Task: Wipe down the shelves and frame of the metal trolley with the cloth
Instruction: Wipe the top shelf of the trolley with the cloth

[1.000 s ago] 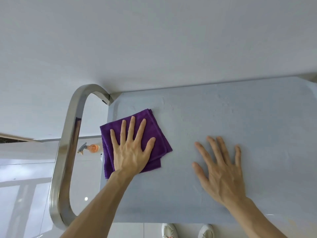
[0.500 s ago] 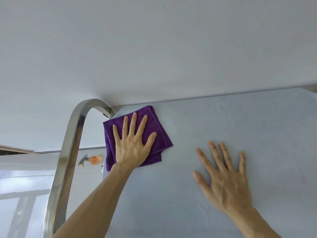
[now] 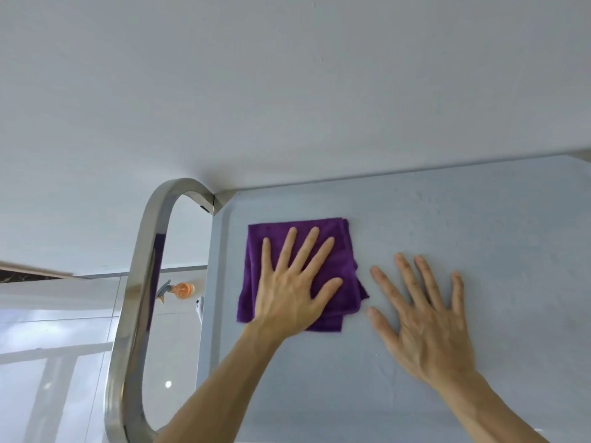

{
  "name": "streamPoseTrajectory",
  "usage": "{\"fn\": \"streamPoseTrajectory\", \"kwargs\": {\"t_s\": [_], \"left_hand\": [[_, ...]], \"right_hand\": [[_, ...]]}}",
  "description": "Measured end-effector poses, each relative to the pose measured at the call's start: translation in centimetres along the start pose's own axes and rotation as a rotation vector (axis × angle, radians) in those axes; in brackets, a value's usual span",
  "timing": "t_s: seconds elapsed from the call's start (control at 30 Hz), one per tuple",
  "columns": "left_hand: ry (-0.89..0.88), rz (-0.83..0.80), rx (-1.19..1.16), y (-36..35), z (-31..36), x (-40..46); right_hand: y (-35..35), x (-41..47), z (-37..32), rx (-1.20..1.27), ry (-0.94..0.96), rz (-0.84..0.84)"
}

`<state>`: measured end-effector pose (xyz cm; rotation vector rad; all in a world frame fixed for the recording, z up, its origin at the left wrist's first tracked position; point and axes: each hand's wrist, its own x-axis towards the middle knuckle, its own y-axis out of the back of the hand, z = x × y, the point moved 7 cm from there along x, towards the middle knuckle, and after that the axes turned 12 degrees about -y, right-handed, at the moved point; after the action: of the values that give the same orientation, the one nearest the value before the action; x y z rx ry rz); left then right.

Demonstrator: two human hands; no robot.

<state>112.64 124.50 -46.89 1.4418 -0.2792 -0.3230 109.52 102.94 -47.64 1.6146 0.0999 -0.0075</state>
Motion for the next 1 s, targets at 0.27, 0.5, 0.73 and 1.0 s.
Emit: {"fn": "streamPoseTrajectory", "kwargs": {"t_s": [0.27, 0.5, 0.73, 1.0], "left_hand": [[0.341, -0.04, -0.032, 0.8, -7.7, 1.7], [0.258, -0.047, -0.049, 0.2, -1.7, 2.9], [0.123, -0.087, -0.036, -0.5, 7.2, -6.2], [0.086, -0.15, -0.027, -0.8, 13.1, -11.6]], "right_hand": [[-0.1, 0.1, 0.2, 0.013, -0.007, 0.02], [0.6, -0.1, 0.0, 0.071, -0.019, 0.057], [0.9, -0.2, 0.2, 0.12, 0.0, 0.116], [1.3, -0.3, 0.6, 0.153, 0.019, -0.018]]}}
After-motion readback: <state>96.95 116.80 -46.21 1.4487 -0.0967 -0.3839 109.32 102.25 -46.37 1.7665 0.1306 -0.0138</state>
